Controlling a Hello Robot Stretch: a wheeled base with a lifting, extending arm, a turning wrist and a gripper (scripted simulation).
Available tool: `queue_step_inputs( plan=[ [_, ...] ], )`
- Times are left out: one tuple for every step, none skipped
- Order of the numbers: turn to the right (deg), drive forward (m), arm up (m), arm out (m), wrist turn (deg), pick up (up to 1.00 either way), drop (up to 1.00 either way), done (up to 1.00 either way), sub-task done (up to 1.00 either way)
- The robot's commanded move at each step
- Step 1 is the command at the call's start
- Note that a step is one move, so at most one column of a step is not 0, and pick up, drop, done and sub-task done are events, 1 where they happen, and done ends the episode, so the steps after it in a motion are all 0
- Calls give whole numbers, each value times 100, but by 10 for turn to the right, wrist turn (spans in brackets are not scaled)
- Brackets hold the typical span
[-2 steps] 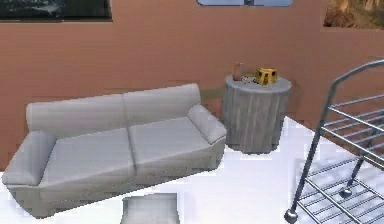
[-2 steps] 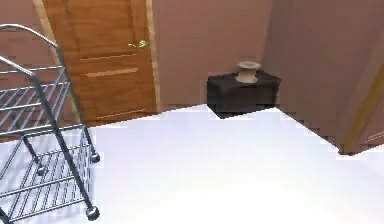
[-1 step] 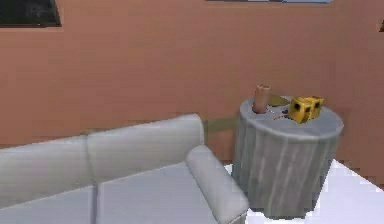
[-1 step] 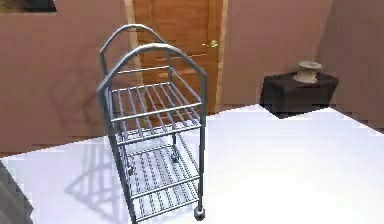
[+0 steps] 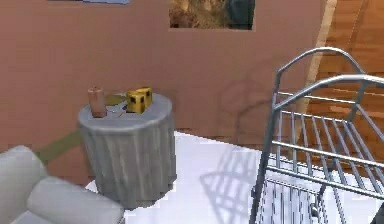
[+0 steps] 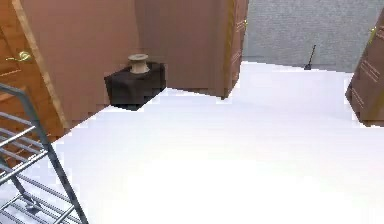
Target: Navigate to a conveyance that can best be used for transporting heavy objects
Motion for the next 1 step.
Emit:
queue_step_inputs(
  plan=[
    [330, 0, 0, 0, 0, 0, 0, 0, 0]
  ],
)
